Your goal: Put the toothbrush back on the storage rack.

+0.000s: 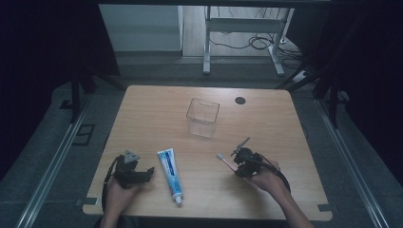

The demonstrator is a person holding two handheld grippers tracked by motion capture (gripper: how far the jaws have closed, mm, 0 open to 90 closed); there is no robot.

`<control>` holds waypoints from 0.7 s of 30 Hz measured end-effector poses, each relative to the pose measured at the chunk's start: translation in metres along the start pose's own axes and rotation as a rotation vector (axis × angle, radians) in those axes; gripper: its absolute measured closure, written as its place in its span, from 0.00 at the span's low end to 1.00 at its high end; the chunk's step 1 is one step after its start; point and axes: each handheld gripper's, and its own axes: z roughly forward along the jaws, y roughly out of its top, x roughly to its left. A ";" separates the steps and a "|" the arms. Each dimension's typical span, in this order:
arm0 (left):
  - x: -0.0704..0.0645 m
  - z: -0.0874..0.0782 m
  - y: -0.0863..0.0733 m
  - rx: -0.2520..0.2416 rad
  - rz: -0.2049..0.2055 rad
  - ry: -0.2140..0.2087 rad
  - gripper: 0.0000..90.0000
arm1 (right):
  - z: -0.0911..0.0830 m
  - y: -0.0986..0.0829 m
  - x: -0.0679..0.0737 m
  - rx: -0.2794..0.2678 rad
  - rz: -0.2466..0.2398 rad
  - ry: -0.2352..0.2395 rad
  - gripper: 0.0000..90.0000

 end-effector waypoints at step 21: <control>0.000 0.000 0.000 0.000 -0.001 0.001 0.14 | 0.002 0.006 -0.006 -0.007 0.047 0.077 0.88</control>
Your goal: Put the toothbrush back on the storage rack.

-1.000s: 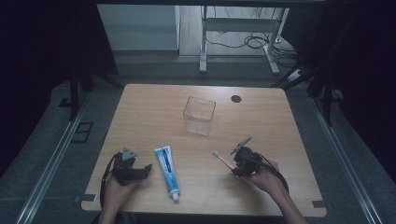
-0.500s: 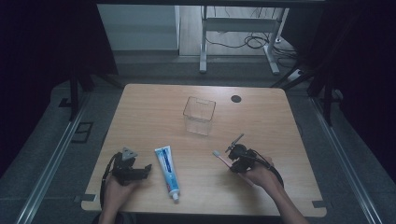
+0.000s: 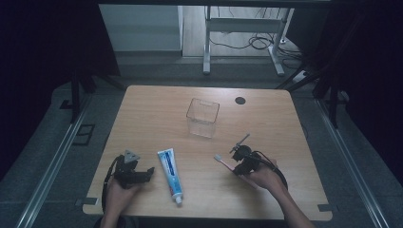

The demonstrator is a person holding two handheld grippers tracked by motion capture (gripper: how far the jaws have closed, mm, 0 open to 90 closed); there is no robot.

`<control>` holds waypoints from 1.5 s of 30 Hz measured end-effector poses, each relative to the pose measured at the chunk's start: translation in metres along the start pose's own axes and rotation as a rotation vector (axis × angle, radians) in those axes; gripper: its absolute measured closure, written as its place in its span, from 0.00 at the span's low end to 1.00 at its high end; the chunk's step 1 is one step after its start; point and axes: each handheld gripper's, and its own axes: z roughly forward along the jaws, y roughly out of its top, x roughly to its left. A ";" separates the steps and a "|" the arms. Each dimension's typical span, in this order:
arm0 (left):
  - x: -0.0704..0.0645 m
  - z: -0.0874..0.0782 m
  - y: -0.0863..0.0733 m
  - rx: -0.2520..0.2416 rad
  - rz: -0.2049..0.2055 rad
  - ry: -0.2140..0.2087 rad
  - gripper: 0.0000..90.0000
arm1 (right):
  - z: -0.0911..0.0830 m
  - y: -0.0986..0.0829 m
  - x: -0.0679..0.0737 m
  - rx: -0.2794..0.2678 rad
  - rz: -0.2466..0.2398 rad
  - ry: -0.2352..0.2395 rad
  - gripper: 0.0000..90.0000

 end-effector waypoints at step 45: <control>0.000 0.000 0.000 -0.005 -0.002 0.000 0.14 | -0.080 0.031 -0.003 -0.206 -0.005 -0.003 0.88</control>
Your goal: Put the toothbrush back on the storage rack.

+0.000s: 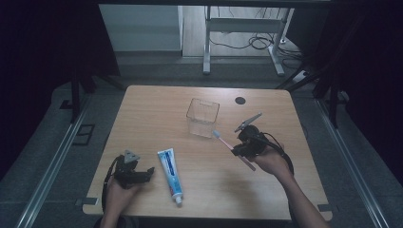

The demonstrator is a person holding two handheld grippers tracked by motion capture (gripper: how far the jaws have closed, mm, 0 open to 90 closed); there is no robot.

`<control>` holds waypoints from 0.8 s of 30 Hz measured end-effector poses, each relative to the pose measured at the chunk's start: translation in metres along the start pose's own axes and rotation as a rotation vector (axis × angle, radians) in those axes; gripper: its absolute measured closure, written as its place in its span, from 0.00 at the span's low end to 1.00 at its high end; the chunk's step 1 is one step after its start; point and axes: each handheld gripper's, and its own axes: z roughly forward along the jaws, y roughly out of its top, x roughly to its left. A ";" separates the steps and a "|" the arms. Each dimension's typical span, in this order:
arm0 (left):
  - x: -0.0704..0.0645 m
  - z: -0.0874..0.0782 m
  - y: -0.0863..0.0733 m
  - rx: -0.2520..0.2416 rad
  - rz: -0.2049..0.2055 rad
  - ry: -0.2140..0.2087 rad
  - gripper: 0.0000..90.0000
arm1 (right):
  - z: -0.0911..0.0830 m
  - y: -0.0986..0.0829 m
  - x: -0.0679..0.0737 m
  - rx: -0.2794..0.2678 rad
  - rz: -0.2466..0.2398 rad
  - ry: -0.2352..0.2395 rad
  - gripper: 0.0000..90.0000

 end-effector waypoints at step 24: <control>0.000 0.000 0.000 0.000 0.005 -0.001 0.14 | -0.007 0.052 -0.010 -0.048 0.006 -0.051 0.87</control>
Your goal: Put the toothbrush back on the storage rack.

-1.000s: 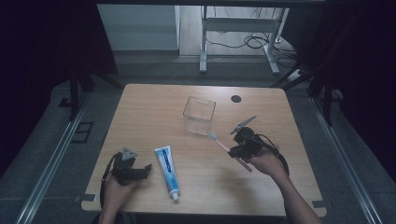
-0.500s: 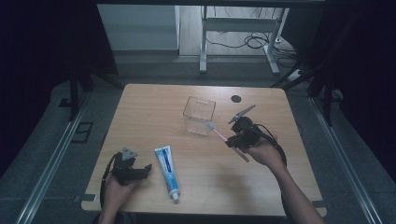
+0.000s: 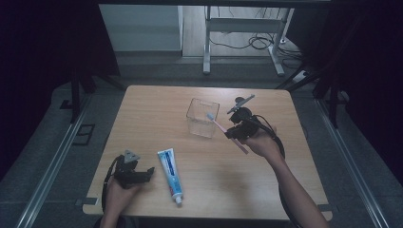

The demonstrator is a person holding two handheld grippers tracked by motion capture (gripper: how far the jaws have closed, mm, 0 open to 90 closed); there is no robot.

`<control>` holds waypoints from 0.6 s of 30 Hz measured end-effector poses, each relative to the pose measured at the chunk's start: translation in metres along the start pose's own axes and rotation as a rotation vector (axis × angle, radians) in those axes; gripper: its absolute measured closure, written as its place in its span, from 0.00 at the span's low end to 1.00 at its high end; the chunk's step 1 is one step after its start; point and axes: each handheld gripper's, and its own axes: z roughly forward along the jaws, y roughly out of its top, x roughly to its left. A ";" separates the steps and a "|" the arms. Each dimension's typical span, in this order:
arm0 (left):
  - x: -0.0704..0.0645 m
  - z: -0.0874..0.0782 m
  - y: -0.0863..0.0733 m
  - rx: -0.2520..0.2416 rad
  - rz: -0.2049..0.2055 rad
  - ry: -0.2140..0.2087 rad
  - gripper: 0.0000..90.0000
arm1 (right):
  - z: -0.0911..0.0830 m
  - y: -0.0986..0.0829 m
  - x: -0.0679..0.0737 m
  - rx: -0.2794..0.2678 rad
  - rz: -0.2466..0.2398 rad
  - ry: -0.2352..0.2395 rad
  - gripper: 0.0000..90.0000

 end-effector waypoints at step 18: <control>0.000 0.000 0.000 0.002 0.006 -0.004 0.14 | 0.005 0.030 -0.005 -0.059 0.020 -0.036 0.88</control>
